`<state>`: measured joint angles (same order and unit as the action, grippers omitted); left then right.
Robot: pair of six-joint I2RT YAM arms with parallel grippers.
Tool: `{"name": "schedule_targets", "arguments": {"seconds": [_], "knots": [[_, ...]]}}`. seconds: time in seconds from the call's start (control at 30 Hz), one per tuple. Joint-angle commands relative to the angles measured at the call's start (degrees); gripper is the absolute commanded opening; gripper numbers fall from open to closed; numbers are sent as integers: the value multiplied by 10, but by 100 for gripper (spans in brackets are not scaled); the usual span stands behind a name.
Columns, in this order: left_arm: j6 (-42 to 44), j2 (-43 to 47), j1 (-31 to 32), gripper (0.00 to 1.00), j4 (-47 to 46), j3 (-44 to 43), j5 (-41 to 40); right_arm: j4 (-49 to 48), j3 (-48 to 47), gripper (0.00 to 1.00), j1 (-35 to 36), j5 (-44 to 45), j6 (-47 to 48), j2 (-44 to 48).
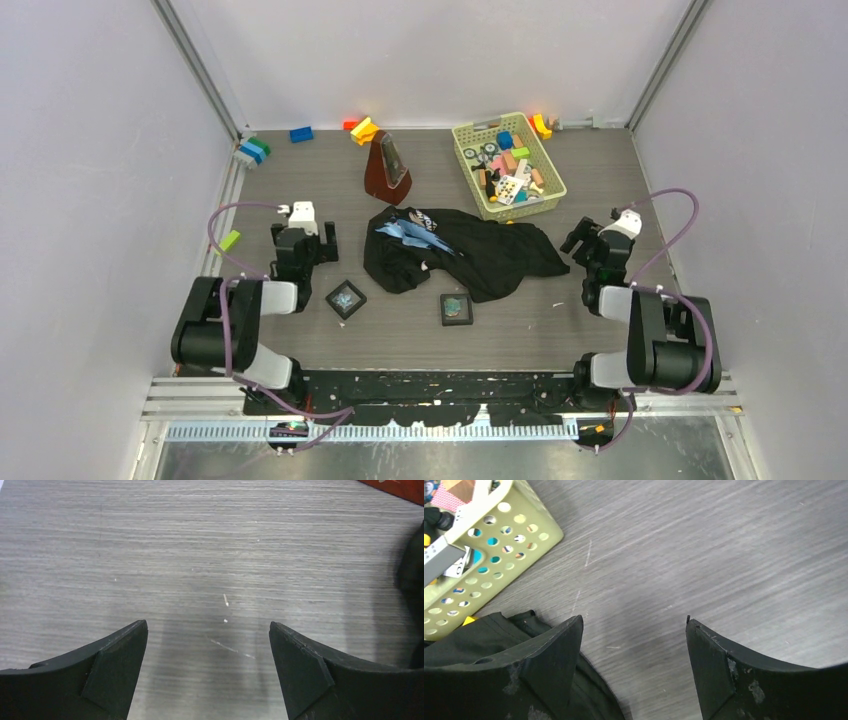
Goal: Remove the brooch from the garment
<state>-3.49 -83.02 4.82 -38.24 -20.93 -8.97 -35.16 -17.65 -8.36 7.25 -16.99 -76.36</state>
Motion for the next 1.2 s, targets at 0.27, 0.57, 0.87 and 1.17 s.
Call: {"name": "schedule_targets", "arguments": {"seconds": [0.27, 0.57, 0.87, 1.17], "knots": [[33, -54, -4, 100, -153, 2, 18, -196, -24, 98, 10, -82, 70, -125], [33, -55, -4, 100, -153, 1, 18, -206, -19, 100, 58, -12, 99, -124], [33, -54, -4, 100, -153, 2, 21, -207, -18, 100, 58, -12, 99, -125], [33, -53, -4, 100, -150, 1, 31, -207, -18, 100, 58, -12, 99, -125]]}}
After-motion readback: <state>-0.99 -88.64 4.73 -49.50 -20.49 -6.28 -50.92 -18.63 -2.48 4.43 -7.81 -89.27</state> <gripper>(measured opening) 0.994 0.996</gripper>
